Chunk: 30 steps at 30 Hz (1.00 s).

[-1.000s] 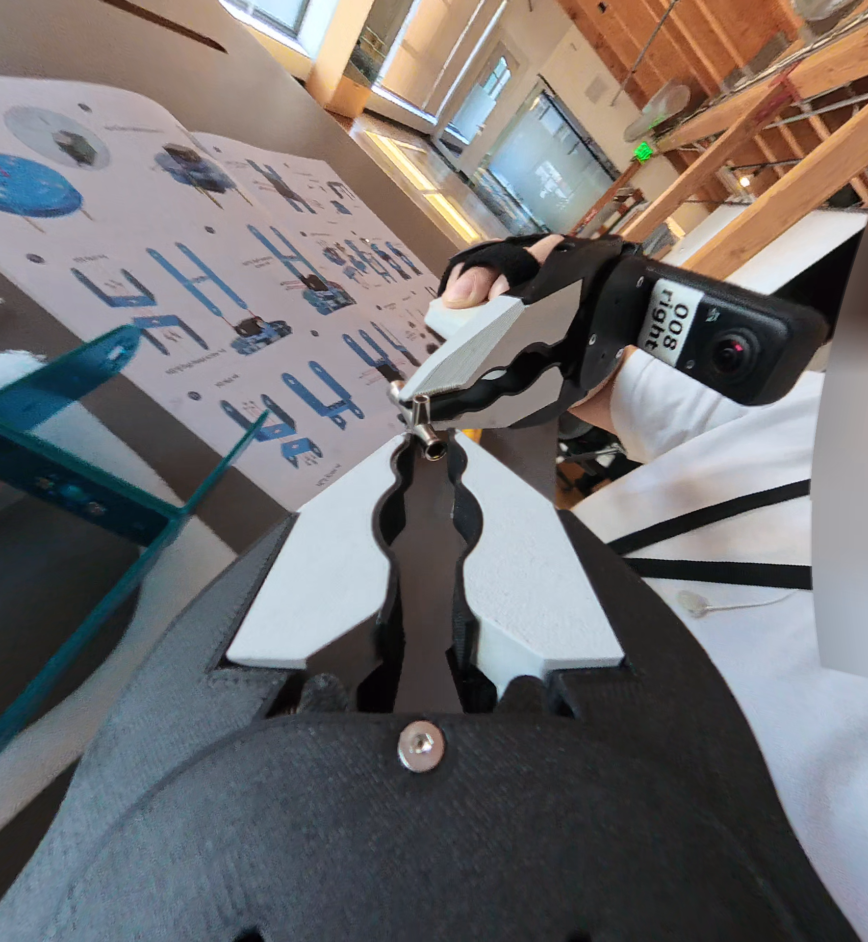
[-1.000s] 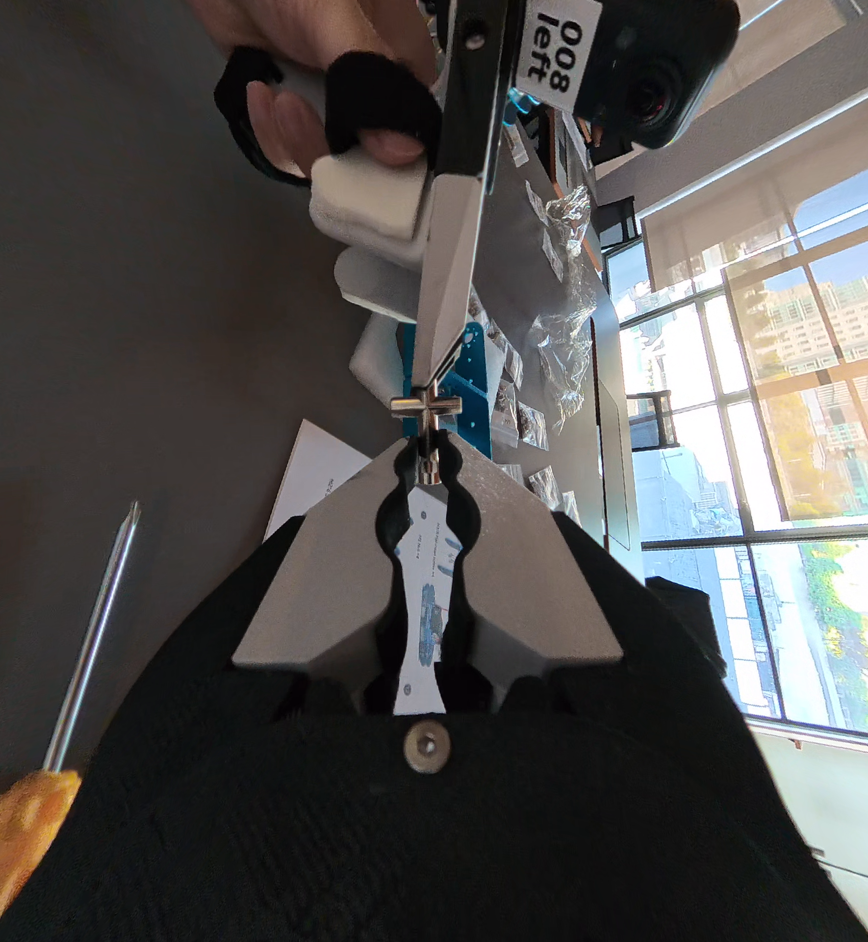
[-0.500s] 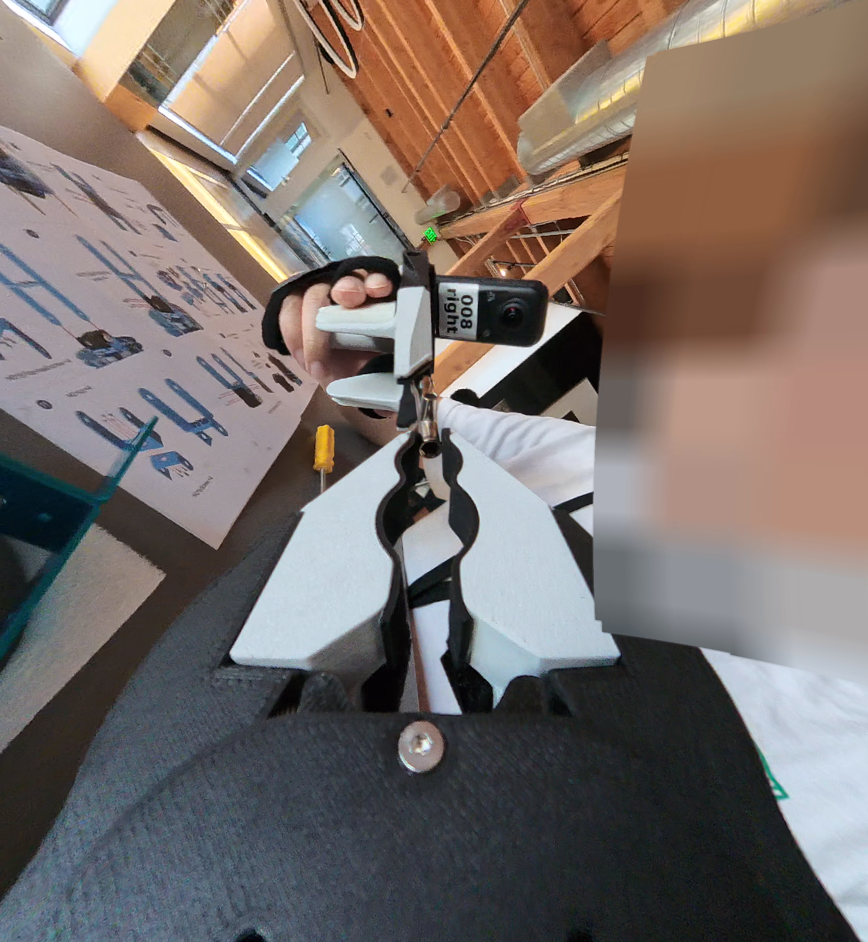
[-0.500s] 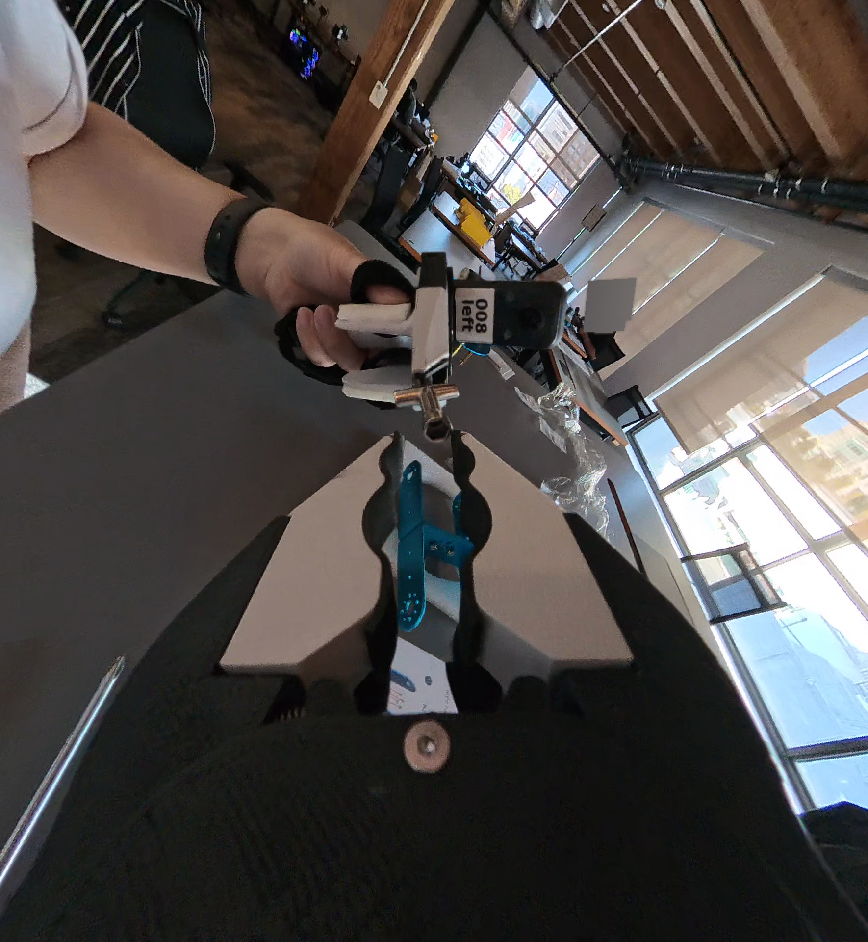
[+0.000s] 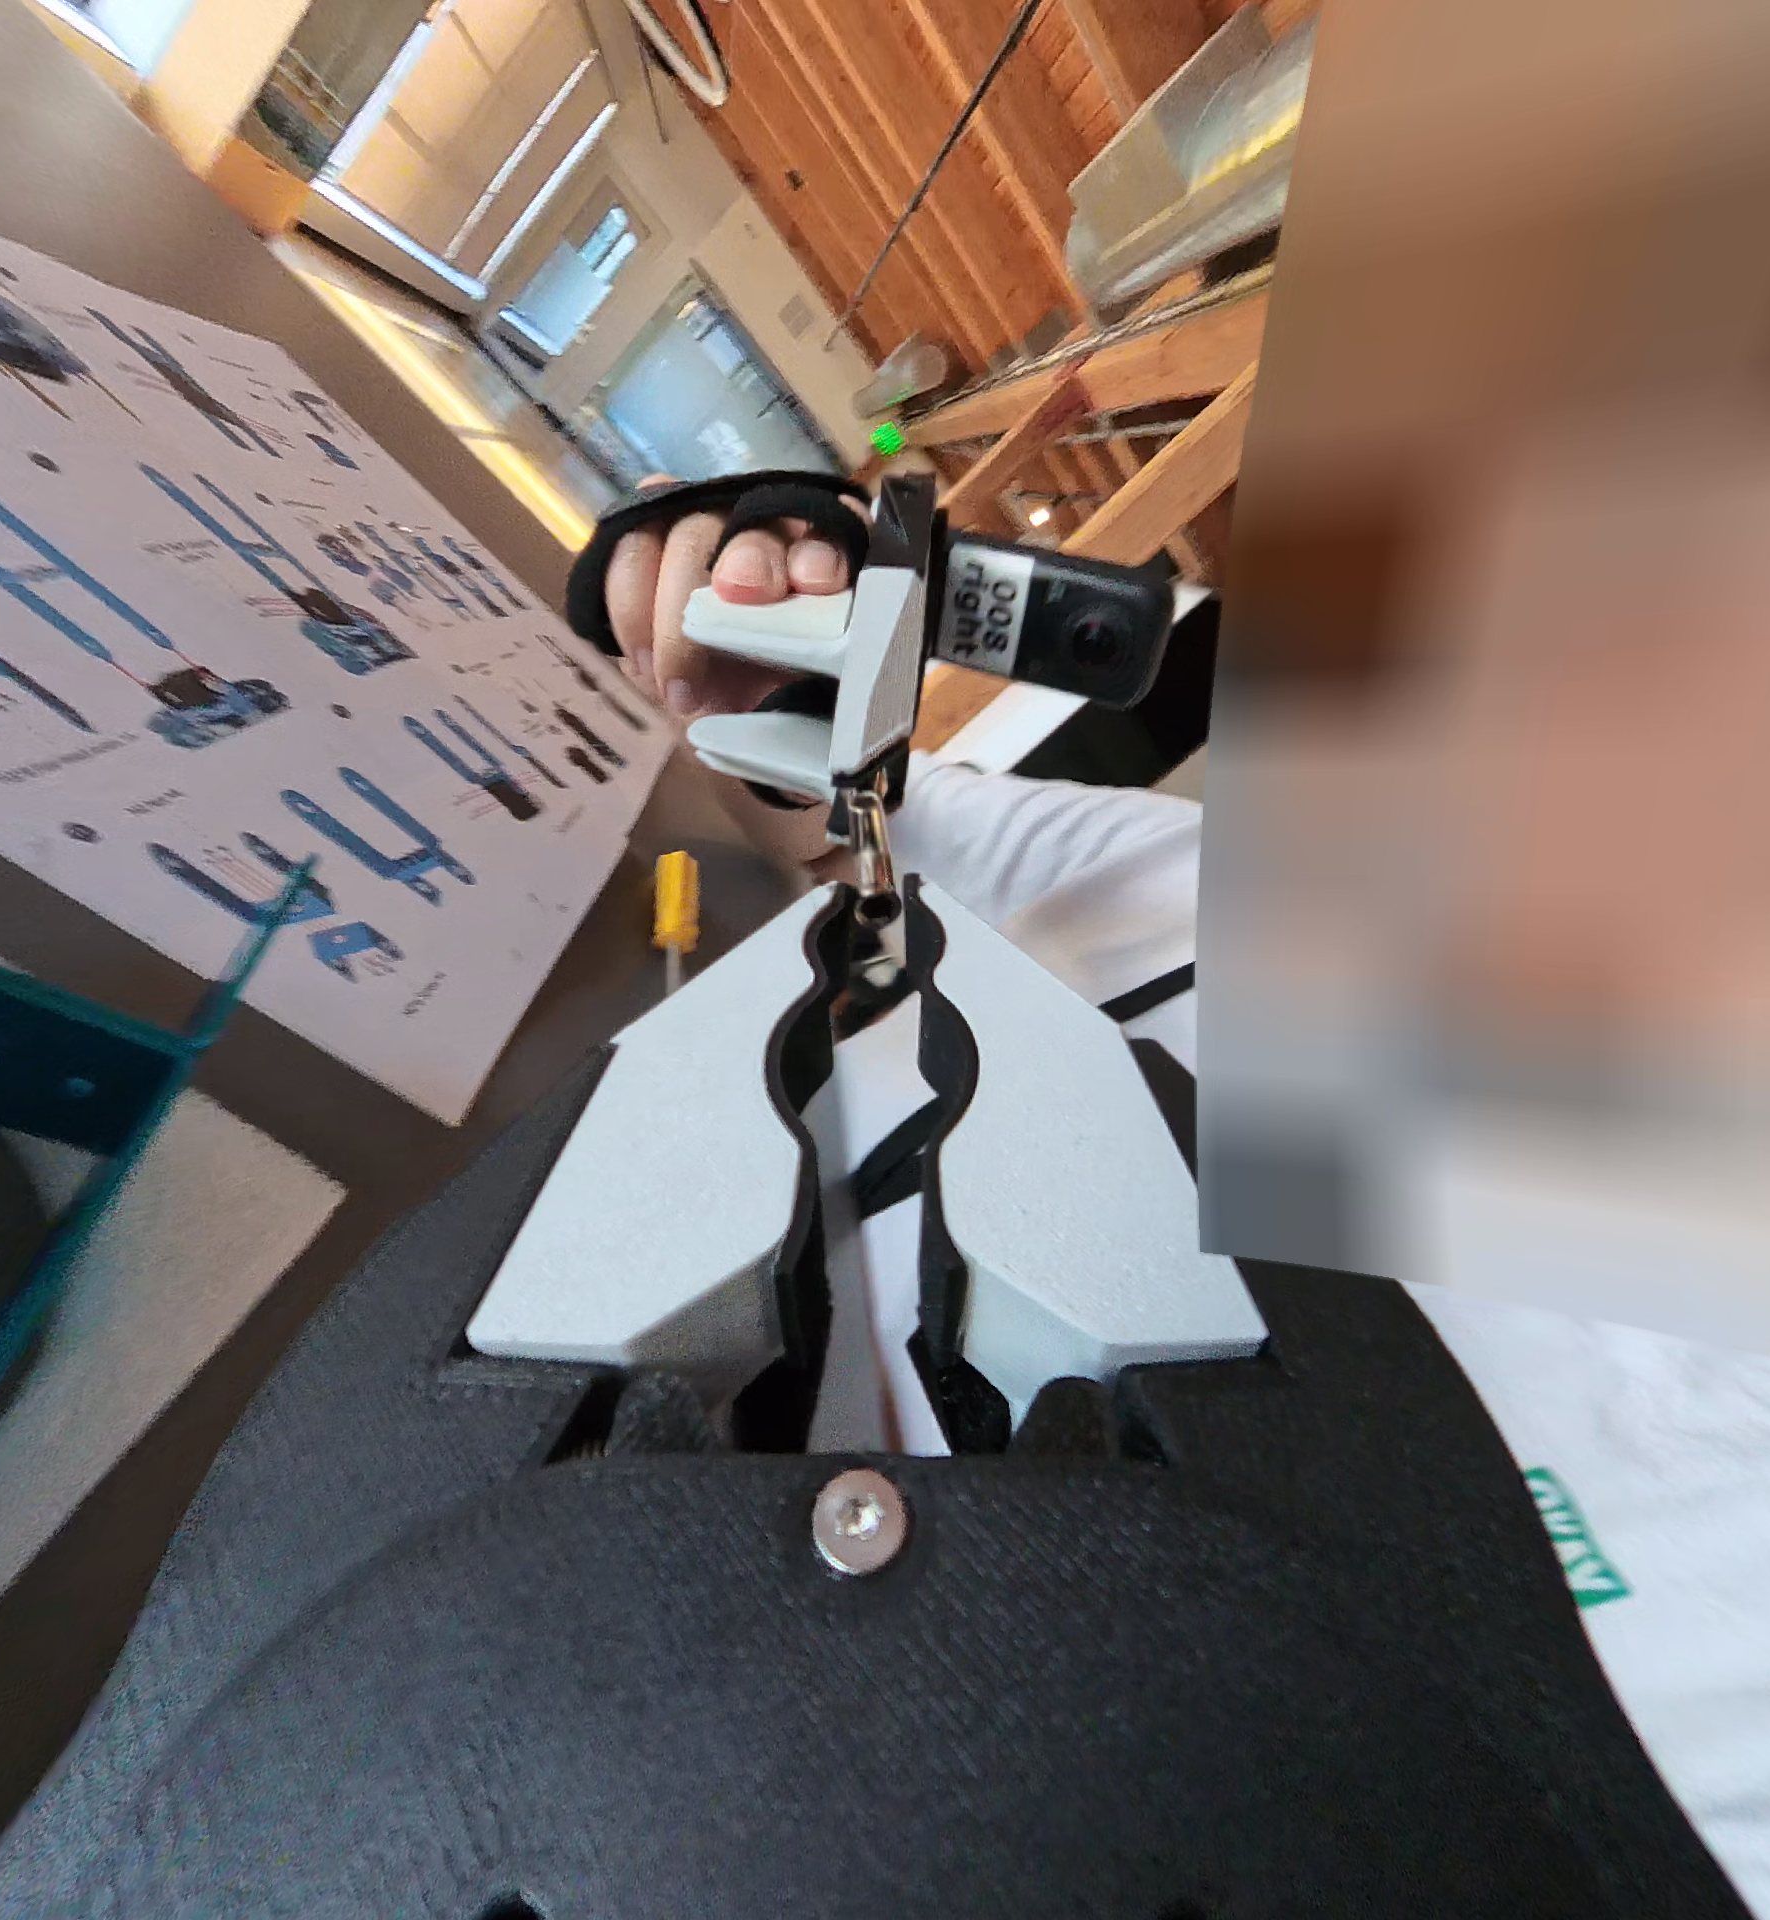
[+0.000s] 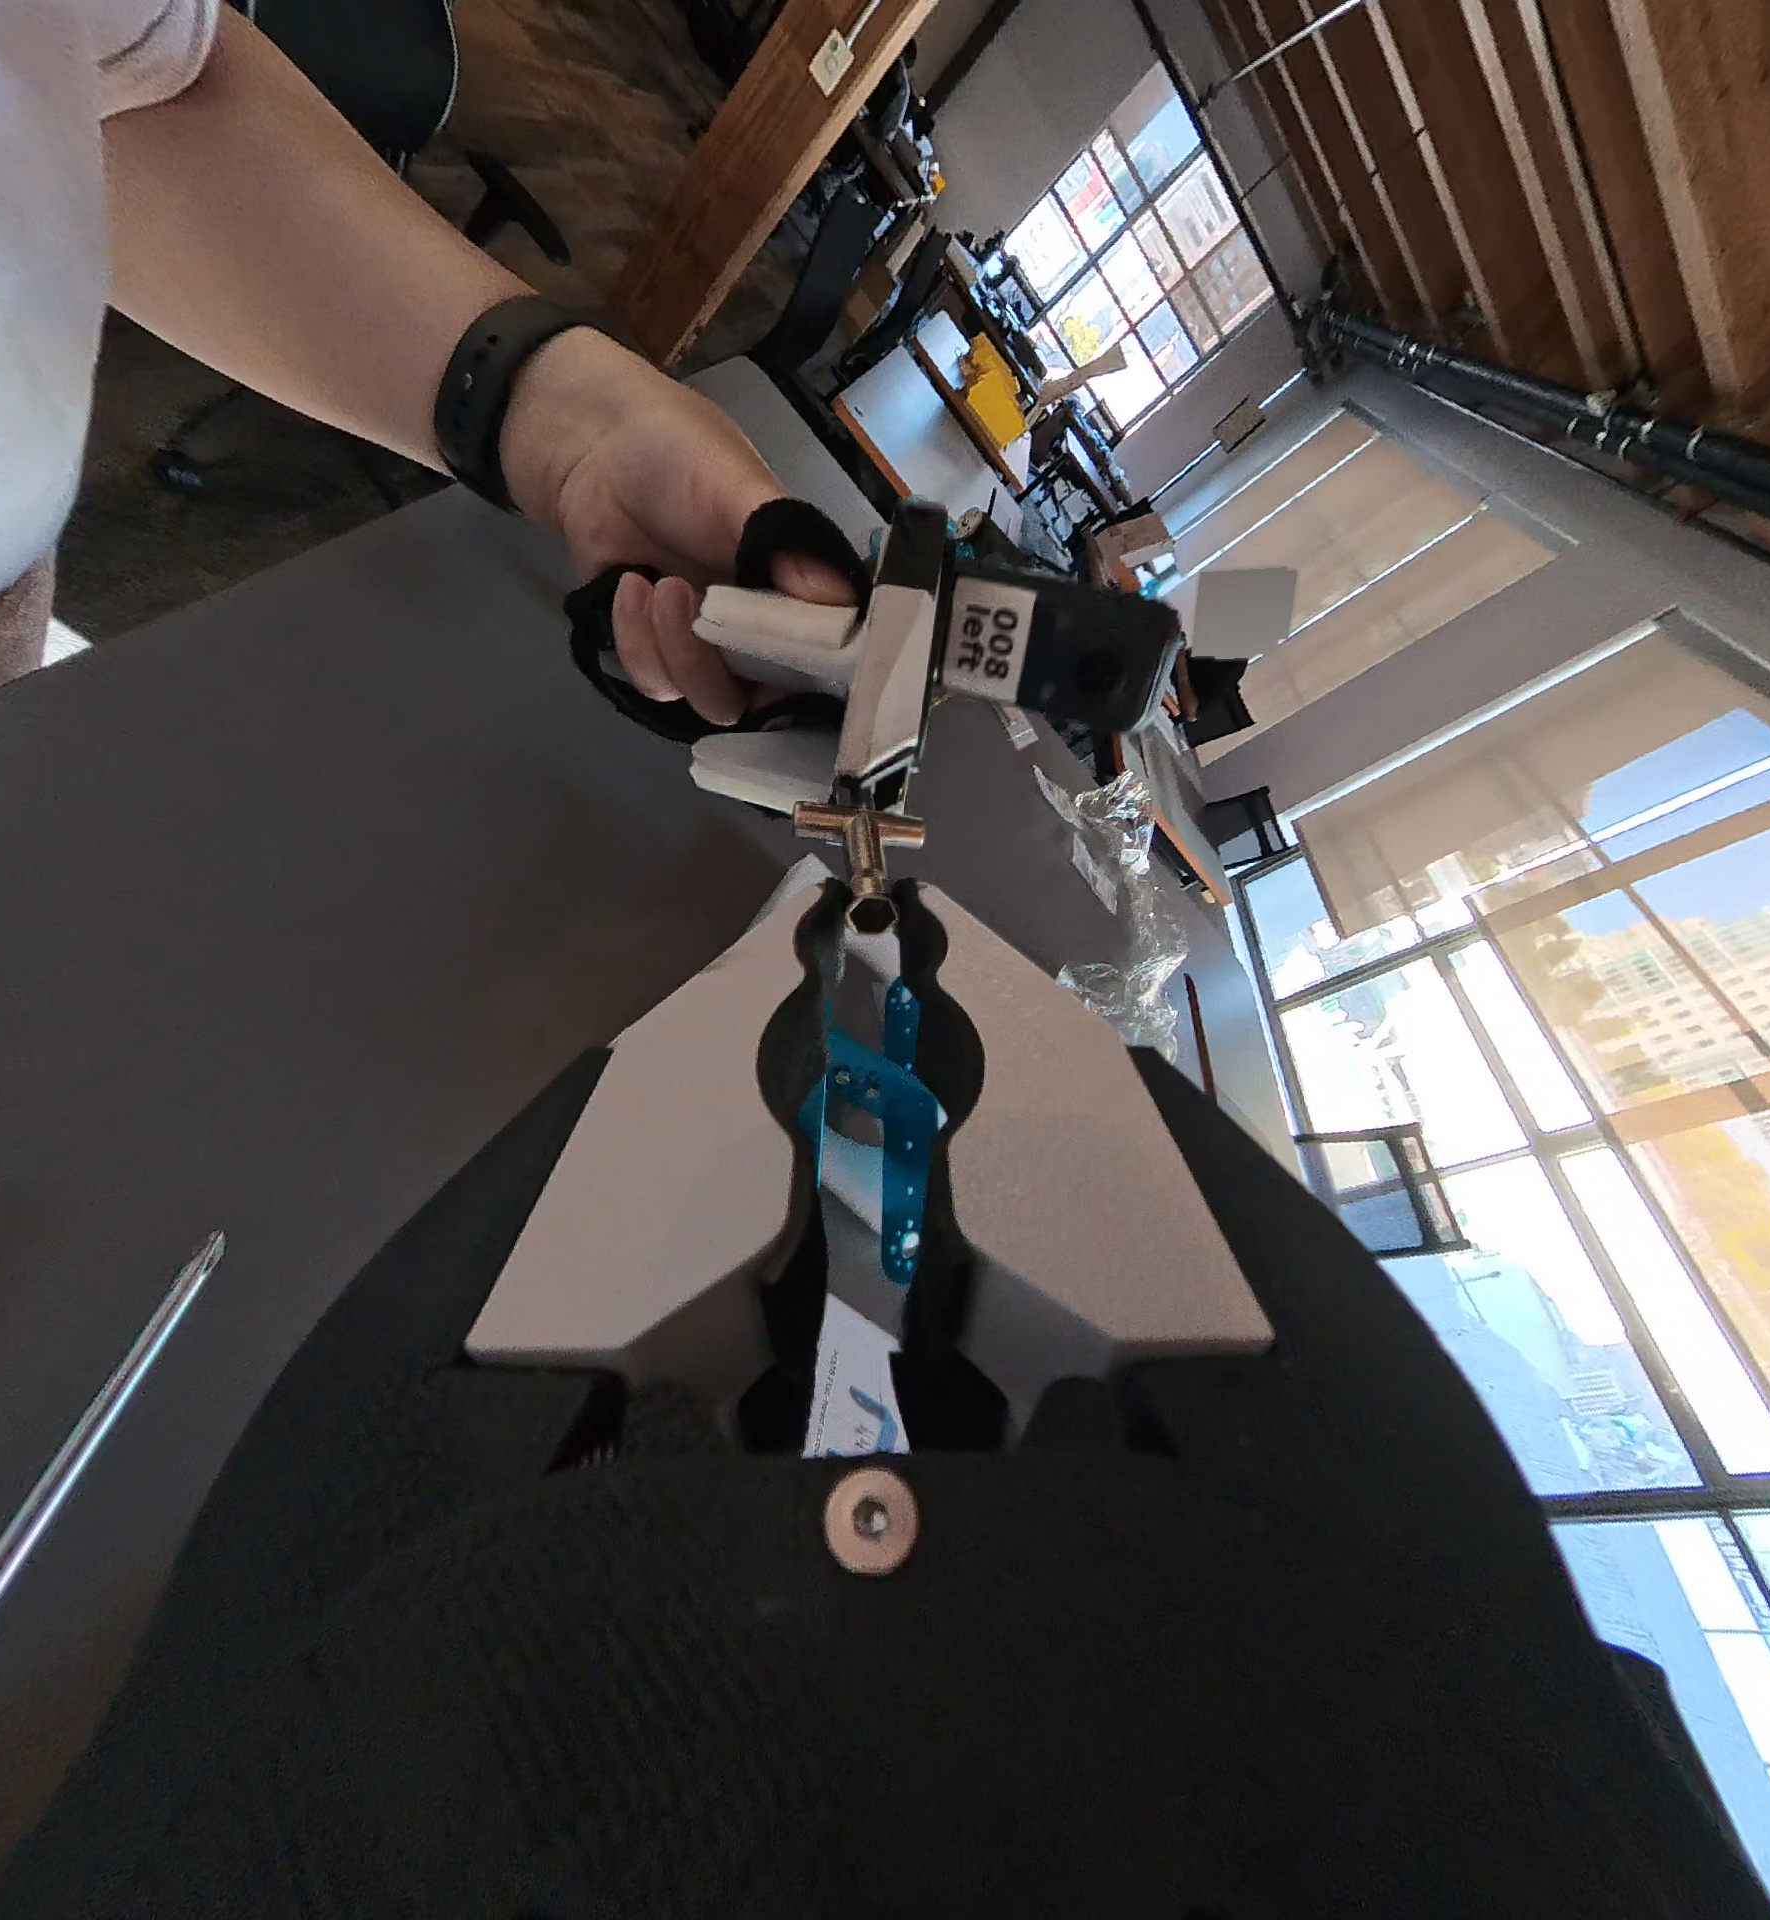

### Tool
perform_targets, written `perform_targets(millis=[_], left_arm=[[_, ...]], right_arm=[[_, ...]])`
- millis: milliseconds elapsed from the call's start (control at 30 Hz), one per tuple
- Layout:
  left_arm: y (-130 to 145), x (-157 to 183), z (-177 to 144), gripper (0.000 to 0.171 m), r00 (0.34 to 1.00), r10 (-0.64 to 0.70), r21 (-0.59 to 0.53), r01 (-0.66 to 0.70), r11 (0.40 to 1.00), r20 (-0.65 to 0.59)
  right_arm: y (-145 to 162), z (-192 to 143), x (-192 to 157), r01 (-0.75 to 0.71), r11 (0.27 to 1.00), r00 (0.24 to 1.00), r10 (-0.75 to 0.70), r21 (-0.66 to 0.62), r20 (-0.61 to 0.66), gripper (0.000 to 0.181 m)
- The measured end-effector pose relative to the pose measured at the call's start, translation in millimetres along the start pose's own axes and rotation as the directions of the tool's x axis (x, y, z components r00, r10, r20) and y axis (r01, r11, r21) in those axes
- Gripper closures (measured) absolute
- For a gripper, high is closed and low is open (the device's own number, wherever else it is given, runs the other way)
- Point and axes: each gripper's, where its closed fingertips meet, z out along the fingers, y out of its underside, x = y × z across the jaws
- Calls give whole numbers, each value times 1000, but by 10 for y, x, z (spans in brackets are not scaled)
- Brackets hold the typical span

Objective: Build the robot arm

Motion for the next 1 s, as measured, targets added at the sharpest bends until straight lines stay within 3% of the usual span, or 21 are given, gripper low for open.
perform_targets(millis=[33,100,167,233,300,367,500,667,867,1000], left_arm=[[-2,-40,-21,152,997,54,-16,-53,998,57],[-59,-146,-122,133,952,213,-54,-206,977,222],[-147,-236,-268,118,829,410,-134,-389,911,381],[-257,-365,-441,102,648,560,-239,-520,820,516],[-334,-485,-569,100,477,670,-358,-590,724,569],[-308,-614,-601,95,410,743,-487,-571,661,528],[-268,-911,-570,90,408,811,-635,-506,583,419],[-181,-1245,-494,96,481,821,-745,-415,523,308],[-70,-1373,-464,107,570,783,-775,-367,514,250],[-65,-1376,-458,107,577,782,-769,-381,514,236]], right_arm=[[36,-11,24,-17,1000,1000,17,3,0,172],[203,-35,122,-137,991,990,137,-4,7,173],[484,-28,178,-363,931,929,365,-47,58,172],[753,-7,197,-605,790,786,612,-94,87,172],[901,29,166,-794,595,586,803,-126,103,172],[976,72,96,-873,458,446,889,-169,106,172],[1095,175,-15,-908,342,339,939,-241,56,172],[1196,222,-33,-932,263,263,964,-247,34,172],[1219,229,-44,-954,179,172,984,-239,48,172],[1226,252,-61,-963,100,89,994,-252,55,172]])
